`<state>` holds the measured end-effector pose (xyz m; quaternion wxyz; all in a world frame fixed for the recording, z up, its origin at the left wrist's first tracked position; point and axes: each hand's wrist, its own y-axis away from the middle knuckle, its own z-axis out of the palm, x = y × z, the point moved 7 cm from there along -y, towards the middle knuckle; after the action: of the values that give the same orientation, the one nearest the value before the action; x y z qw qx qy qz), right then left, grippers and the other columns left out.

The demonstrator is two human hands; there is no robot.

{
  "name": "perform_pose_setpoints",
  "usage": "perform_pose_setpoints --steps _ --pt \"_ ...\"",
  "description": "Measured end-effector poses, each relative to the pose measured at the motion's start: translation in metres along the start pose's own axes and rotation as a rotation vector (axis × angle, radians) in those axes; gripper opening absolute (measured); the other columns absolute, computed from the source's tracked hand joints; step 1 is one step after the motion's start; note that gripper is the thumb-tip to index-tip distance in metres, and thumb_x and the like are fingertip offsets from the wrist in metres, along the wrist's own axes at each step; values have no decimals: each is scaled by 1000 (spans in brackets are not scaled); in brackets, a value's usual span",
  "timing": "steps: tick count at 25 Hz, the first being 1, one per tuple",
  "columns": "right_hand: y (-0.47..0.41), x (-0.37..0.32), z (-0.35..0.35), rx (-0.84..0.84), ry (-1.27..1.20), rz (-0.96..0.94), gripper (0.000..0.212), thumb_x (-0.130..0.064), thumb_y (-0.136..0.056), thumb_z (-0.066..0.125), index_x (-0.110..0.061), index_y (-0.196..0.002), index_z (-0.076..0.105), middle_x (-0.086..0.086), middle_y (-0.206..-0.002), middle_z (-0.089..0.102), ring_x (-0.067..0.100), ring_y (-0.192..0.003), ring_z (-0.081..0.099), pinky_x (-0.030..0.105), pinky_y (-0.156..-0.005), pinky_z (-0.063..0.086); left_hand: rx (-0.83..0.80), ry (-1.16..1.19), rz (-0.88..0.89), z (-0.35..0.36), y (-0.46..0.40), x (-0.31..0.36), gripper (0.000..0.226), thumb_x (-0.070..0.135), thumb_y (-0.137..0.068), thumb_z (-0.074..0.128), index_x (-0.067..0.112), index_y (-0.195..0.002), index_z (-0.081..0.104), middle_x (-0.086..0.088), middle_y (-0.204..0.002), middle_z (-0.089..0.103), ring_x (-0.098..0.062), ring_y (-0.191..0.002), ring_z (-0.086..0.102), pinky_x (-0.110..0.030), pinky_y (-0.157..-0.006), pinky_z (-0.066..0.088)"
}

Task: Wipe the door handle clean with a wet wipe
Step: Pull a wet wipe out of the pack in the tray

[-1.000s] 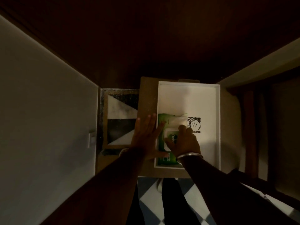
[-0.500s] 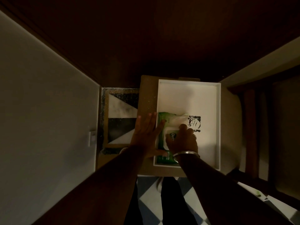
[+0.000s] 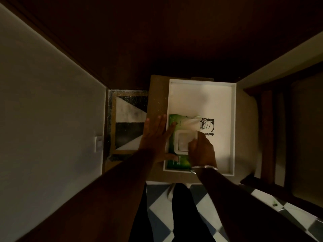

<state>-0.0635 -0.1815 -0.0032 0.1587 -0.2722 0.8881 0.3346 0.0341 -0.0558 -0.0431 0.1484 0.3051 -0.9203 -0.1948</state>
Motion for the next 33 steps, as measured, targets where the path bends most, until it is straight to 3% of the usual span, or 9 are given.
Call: perform_pose_setpoints --steps 4,7,11,15,21,24,27,30,33 --pt "5 46 -29 15 -105 128 42 -27 -106 35 4 -104 63 25 -98 69 40 -91 67 46 -83 54 18 -28 30 -6 4 9 123 86 -64 47 20 -151 -9 -18 -157 -17 -35 -141 -21 -60 -105 -25" --pt "1 51 -32 -29 -148 155 42 -26 -105 39 8 -103 63 28 -98 67 44 -92 65 55 -84 53 88 55 71 -22 2 21 93 78 -76 39 22 -147 19 -14 -159 10 -33 -144 -4 -60 -108 -16" --pt "4 45 -31 -66 -169 94 52 -35 -104 36 9 -107 61 28 -102 67 43 -93 65 56 -84 53 199 149 177 -38 -8 46 52 67 -78 53 23 -104 60 -13 -149 37 -34 -142 15 -61 -110 -4" --pt "4 48 -28 -63 -179 116 43 -27 -106 35 7 -108 62 26 -102 68 42 -91 65 53 -86 53 148 214 60 -31 -11 67 44 65 -77 57 23 -85 64 -12 -149 35 -37 -143 12 -62 -110 -6" --pt "9 33 -33 -26 -145 42 35 -22 -104 41 3 -104 66 20 -94 68 37 -90 65 36 -73 48 218 354 -202 -40 14 59 16 29 -87 57 14 -92 63 -9 -139 48 -31 -136 30 -57 -110 25" --pt "17 11 -26 -93 -66 -55 37 -31 -103 42 -11 -128 60 11 -116 69 28 -107 67 37 -87 54 297 680 -364 -56 25 24 13 29 -90 55 18 -96 60 0 -105 62 -15 -98 58 -37 -84 53" --pt "22 -7 2 -196 251 -218 53 -41 -100 42 -20 -148 40 8 -156 40 29 -138 47 43 -106 49 236 1181 -510 -40 29 -10 12 20 -93 56 20 -104 61 7 -88 65 -3 -73 65 -15 -54 51" --pt "27 -12 35 -299 532 -257 70 -43 -97 47 -16 -156 22 11 -166 15 35 -151 21 46 -119 33 260 1441 -575 -22 32 -35 17 8 -92 54 18 -103 61 -1 -87 68 -12 -71 68 -17 -55 52" --pt "26 -19 46 -267 668 -248 73 -38 -97 48 -8 -156 17 20 -164 14 37 -151 20 46 -123 23 250 1599 -644 -12 34 -46 19 8 -92 52 24 -95 62 -3 -87 68 -9 -66 69 -18 -53 52"
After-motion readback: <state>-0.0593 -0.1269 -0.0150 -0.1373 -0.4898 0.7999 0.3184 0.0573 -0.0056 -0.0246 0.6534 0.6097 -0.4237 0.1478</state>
